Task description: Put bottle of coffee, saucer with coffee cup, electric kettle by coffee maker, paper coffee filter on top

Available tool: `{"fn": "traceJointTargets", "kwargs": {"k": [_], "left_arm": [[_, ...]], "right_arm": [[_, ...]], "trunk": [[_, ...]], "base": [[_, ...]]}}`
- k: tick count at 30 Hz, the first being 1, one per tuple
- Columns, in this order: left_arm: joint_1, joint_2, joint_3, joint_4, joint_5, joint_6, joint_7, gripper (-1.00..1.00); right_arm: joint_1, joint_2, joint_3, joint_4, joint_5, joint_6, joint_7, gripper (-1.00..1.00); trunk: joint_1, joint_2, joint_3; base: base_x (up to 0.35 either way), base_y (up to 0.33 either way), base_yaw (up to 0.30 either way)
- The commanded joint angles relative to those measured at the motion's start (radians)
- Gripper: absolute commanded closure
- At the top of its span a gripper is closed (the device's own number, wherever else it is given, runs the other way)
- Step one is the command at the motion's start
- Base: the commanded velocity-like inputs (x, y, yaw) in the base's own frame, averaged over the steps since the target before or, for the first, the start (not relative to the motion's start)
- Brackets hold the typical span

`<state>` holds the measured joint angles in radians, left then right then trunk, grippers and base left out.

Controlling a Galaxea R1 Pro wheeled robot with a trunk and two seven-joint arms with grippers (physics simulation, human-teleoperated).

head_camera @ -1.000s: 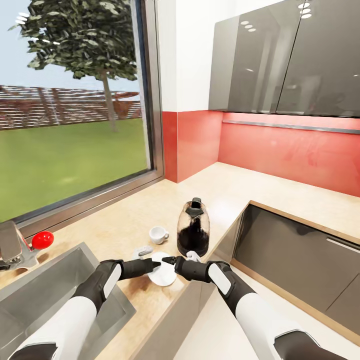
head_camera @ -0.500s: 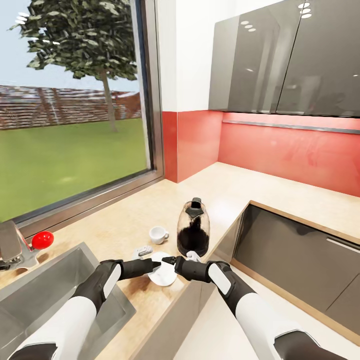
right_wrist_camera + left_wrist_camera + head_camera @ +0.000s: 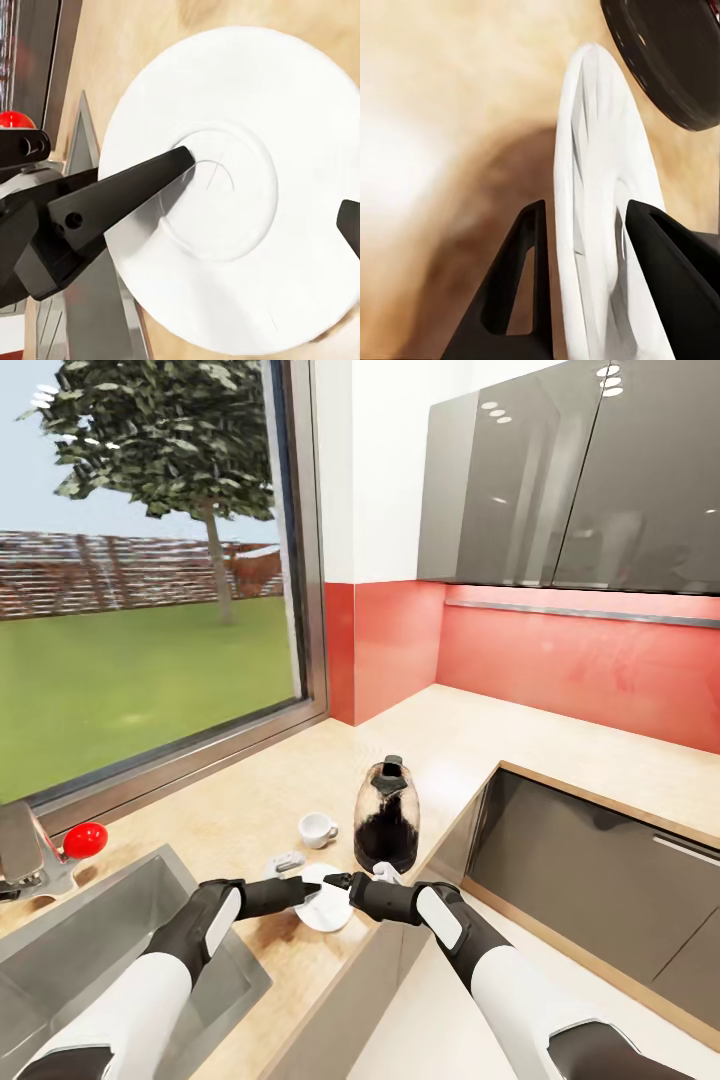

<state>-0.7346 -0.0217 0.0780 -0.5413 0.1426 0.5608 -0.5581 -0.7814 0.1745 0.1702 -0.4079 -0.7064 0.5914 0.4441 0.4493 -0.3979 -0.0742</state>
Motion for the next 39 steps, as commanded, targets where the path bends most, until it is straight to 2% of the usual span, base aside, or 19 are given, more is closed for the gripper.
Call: {"fn": "traceJointTargets", "kwargs": {"k": [1,4,7,10,13,19,23,29,39], "left_arm": [[-0.001,0.000,0.006,0.000,-0.006,0.004,-0.002,1.00],[-0.001,0.005,0.006,-0.001,0.004,0.004,-0.002,1.00],[0.000,0.023,0.006,-0.002,0.022,0.004,-0.007,1.00],[0.000,0.069,0.006,-0.002,0.048,0.004,-0.037,1.00],[0.000,0.128,0.006,-0.002,0.072,0.005,-0.066,1.00],[0.000,0.225,0.006,-0.003,0.114,0.011,-0.079,1.00],[0.000,0.263,0.006,-0.005,0.150,0.029,-0.084,1.00],[0.000,0.278,0.005,-0.012,0.169,0.046,-0.114,1.00],[0.000,0.274,0.004,-0.014,0.170,0.048,-0.136,1.00]], "right_arm": [[-0.001,0.000,0.000,0.000,0.001,0.003,0.002,-1.00],[-0.001,0.000,0.000,0.000,0.001,0.004,0.002,-1.00],[-0.001,0.000,0.000,0.000,0.001,0.004,0.002,-1.00],[-0.001,0.000,0.000,0.000,0.001,0.003,0.002,-1.00],[-0.001,0.000,0.000,-0.001,0.001,0.003,0.002,-1.00],[-0.001,0.000,0.000,-0.001,0.001,0.003,0.003,-1.00],[-0.001,0.000,0.000,-0.002,0.001,0.002,0.004,-1.00],[-0.001,0.000,0.001,-0.006,0.001,0.002,0.005,-1.00],[-0.001,0.000,0.002,-0.009,0.000,0.002,0.005,-1.00]], "trunk": [[0.001,-0.002,-0.002],[0.001,-0.002,-0.002],[0.001,-0.002,-0.002],[0.001,-0.002,-0.002],[0.001,-0.002,-0.002],[0.001,-0.002,-0.002],[0.001,-0.002,-0.002],[0.001,-0.002,-0.002],[0.001,-0.002,-0.002]], "base": [[0.000,0.000,0.000],[0.000,0.000,0.000],[0.000,0.000,0.000],[0.000,0.000,0.000],[0.000,0.000,0.000],[0.000,0.000,0.000],[0.000,0.000,0.000],[0.000,0.000,0.000],[-0.175,-0.078,0.000]]}}
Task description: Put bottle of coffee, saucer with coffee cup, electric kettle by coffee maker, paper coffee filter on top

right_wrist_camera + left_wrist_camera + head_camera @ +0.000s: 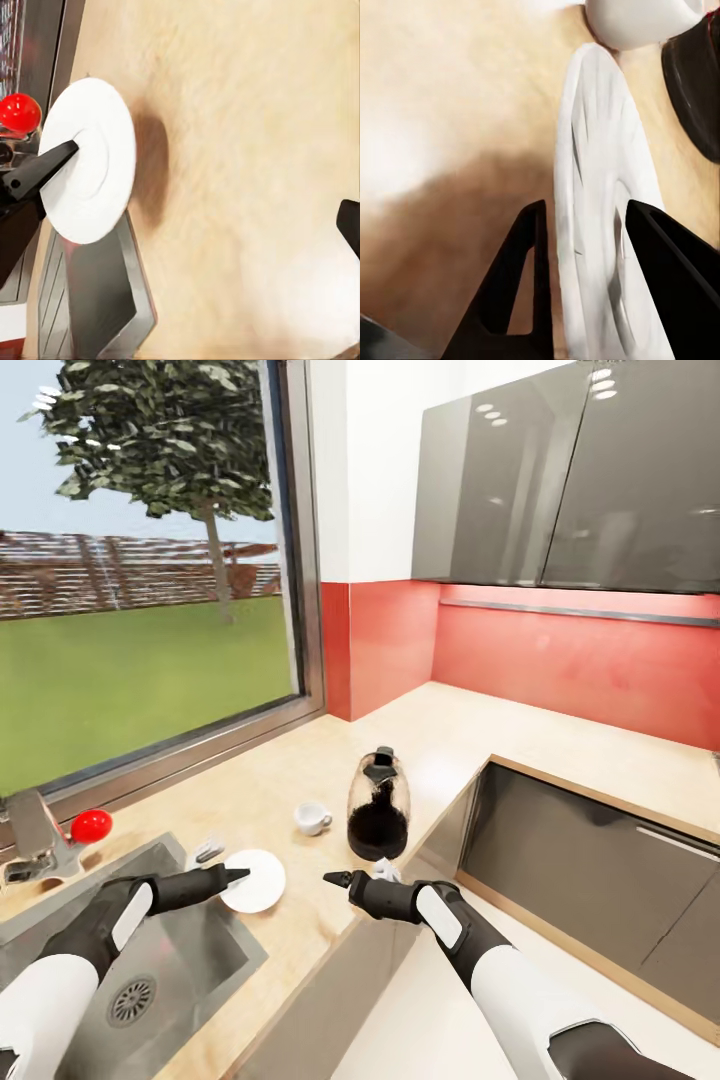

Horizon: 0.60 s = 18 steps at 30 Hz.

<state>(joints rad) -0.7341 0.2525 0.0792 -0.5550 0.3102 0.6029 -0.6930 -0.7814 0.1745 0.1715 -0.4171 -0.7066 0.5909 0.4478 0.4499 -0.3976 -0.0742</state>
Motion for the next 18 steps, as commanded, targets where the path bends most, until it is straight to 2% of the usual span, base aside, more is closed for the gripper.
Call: {"fn": "traceJointTargets", "kwargs": {"k": [1,18], "left_arm": [[-0.001,0.000,0.003,0.000,0.002,0.006,-0.002,1.00],[-0.002,-0.003,-0.005,0.000,0.001,0.006,-0.002,1.00]], "right_arm": [[-0.001,0.000,0.000,0.000,0.000,0.003,0.002,-1.00],[-0.001,0.000,0.000,0.000,-0.001,0.003,0.003,-1.00]], "trunk": [[0.000,-0.002,-0.002],[0.000,-0.002,-0.002]], "base": [[-0.275,-0.160,0.000],[-0.272,-0.174,0.000]]}}
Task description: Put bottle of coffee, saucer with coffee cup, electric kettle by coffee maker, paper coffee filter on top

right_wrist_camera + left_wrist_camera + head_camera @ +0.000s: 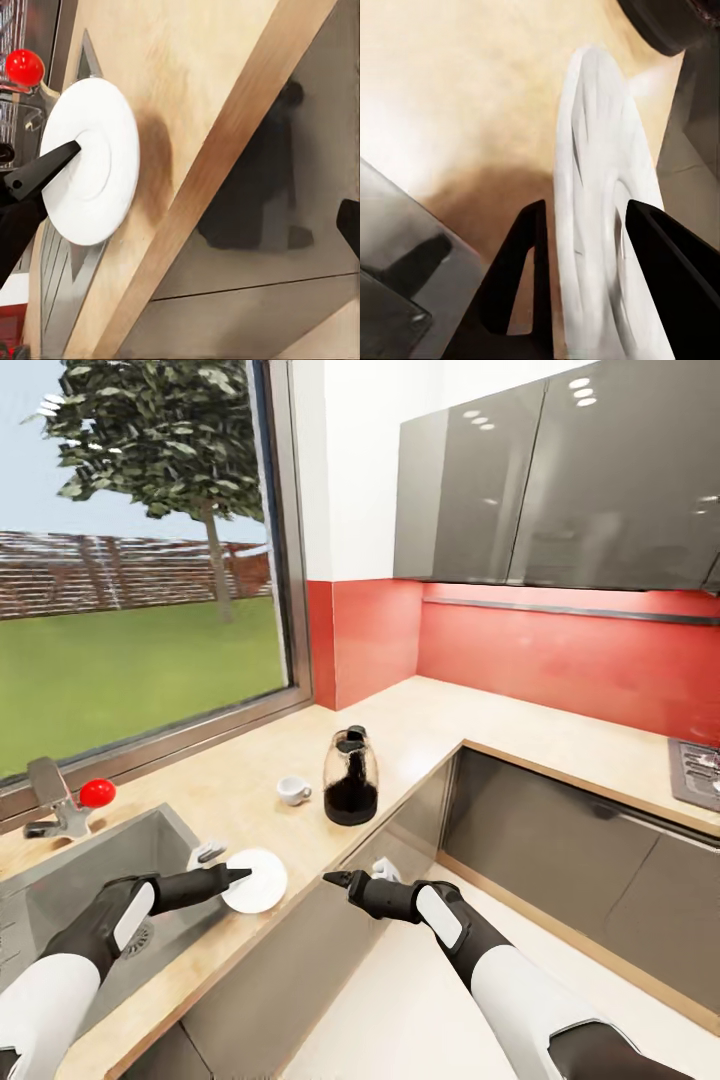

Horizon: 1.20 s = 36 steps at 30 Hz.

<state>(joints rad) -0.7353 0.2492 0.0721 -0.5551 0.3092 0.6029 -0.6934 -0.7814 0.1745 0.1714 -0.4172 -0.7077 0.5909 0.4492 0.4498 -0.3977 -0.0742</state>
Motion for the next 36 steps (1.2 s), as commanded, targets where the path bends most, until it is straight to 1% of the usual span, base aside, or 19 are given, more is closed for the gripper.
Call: {"fn": "traceJointTargets", "kwargs": {"k": [1,11,19,22,24,26,27,29,31,32,34,35,36], "left_arm": [[-0.001,0.000,0.002,0.000,0.002,0.006,-0.001,1.00],[-0.002,-0.002,0.010,-0.002,0.005,0.008,-0.001,1.00],[-0.006,-0.005,0.011,-0.030,0.010,0.036,-0.006,1.00],[-0.007,-0.005,0.011,-0.043,0.026,0.049,-0.045,1.00],[-0.007,-0.005,0.011,-0.047,0.036,0.053,-0.089,1.00],[-0.007,-0.005,0.011,-0.049,0.040,0.054,-0.123,1.00],[-0.006,-0.005,0.010,-0.050,0.041,0.054,-0.146,1.00],[-0.003,-0.005,0.009,-0.050,0.043,0.055,-0.192,1.00],[-0.001,-0.004,0.008,-0.048,0.043,0.054,-0.244,1.00],[0.001,-0.004,0.008,-0.044,0.043,0.053,-0.271,1.00],[0.018,-0.005,0.008,-0.040,0.041,0.047,-0.324,1.00],[0.025,-0.005,0.007,-0.040,0.041,0.046,-0.334,1.00],[0.041,-0.005,0.006,-0.041,0.040,0.044,-0.351,1.00]], "right_arm": [[-0.001,0.000,0.000,0.000,0.001,0.003,0.002,-1.00],[-0.001,0.000,-0.001,-0.001,-0.001,0.003,0.002,-1.00],[-0.001,0.000,-0.005,0.007,0.003,0.003,-0.002,-1.00],[-0.001,0.000,-0.005,0.027,0.010,0.001,-0.013,-1.00],[-0.001,0.000,-0.004,0.076,0.016,-0.016,-0.050,-1.00],[-0.001,0.000,-0.003,0.125,0.026,-0.060,-0.091,-1.00],[-0.001,0.000,-0.002,0.158,0.037,-0.105,-0.119,-1.00],[-0.001,0.000,-0.002,0.229,0.072,-0.212,-0.165,-1.00],[-0.001,0.000,-0.001,0.303,0.124,-0.305,-0.195,-1.00],[-0.001,0.000,-0.001,0.335,0.158,-0.338,-0.205,-1.00],[0.000,-0.004,-0.001,0.370,0.240,-0.375,-0.216,-1.00],[0.001,-0.008,-0.001,0.375,0.262,-0.380,-0.218,-1.00],[0.007,-0.019,-0.001,0.382,0.308,-0.387,-0.220,-1.00]], "trunk": [[0.000,-0.002,-0.002],[0.000,-0.002,-0.002],[0.000,-0.002,-0.002],[0.000,-0.002,-0.002],[0.000,-0.002,-0.002],[0.000,-0.002,-0.002],[0.000,-0.002,-0.002],[0.000,-0.002,-0.002],[0.000,-0.002,-0.002],[0.000,-0.002,-0.002],[0.000,-0.002,-0.002],[0.000,-0.002,-0.002],[0.000,-0.002,-0.002]], "base": [[-0.238,-0.198,0.000],[-0.230,-0.202,0.000],[-0.233,-0.199,0.000],[-0.232,-0.174,0.000],[-0.229,-0.162,0.000],[-0.225,-0.154,0.000],[-0.214,-0.144,0.000],[-0.200,-0.133,0.000],[-0.185,-0.119,0.000],[-0.176,-0.111,0.000],[-0.131,-0.073,0.000],[-0.085,-0.045,0.000],[-0.054,-0.029,0.000]]}}
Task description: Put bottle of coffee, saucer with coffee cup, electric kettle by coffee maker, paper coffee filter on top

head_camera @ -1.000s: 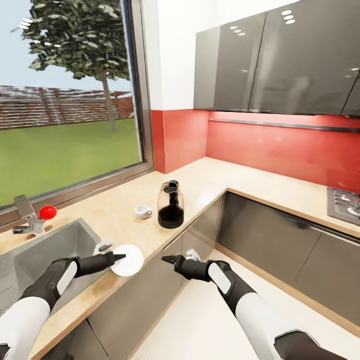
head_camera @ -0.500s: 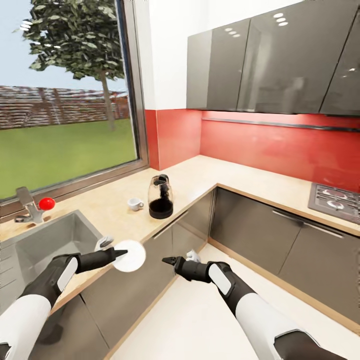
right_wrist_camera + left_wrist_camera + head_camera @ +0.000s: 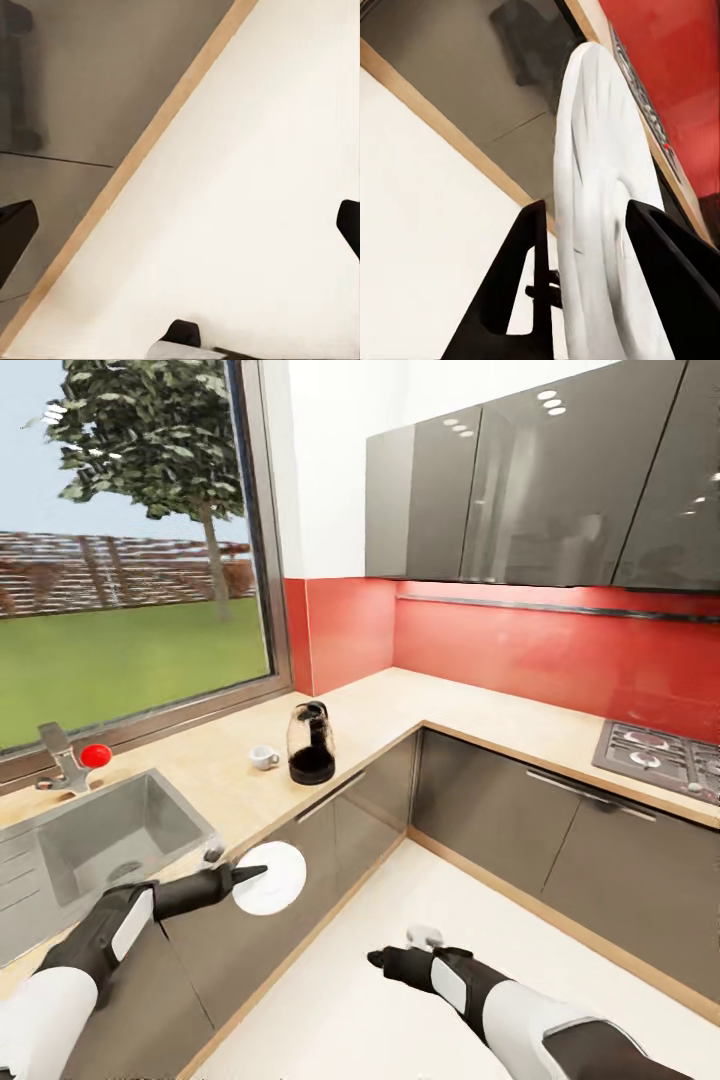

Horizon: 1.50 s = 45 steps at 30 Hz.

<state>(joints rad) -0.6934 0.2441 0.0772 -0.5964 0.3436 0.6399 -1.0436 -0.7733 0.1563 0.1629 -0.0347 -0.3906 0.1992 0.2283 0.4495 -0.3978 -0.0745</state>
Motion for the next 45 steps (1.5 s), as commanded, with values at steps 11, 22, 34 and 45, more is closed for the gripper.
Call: {"fn": "traceJointTargets", "kwargs": {"k": [11,22,34,45], "left_arm": [[0.109,-0.012,-0.001,-0.008,0.003,-0.011,-0.036,1.00],[0.129,-0.018,-0.001,-0.007,0.000,-0.014,-0.036,1.00],[0.242,-0.018,-0.003,-0.007,-0.005,-0.029,-0.036,1.00],[0.397,-0.027,-0.003,0.149,-0.011,-0.195,-0.027,1.00]], "right_arm": [[0.090,-0.096,0.007,0.010,0.177,-0.016,0.000,-1.00],[0.142,-0.112,0.007,0.011,0.215,-0.061,-0.002,-1.00],[0.175,-0.178,0.007,0.011,0.243,-0.066,-0.002,-1.00],[0.212,-0.185,0.007,0.011,0.242,-0.069,-0.004,-1.00]], "trunk": [[0.001,-0.002,-0.002],[0.001,-0.002,-0.002],[0.001,-0.002,-0.002],[0.001,-0.002,-0.002]], "base": [[-0.008,-0.004,0.000],[0.000,0.000,0.000],[0.000,0.000,0.123],[0.000,0.000,0.264]]}}
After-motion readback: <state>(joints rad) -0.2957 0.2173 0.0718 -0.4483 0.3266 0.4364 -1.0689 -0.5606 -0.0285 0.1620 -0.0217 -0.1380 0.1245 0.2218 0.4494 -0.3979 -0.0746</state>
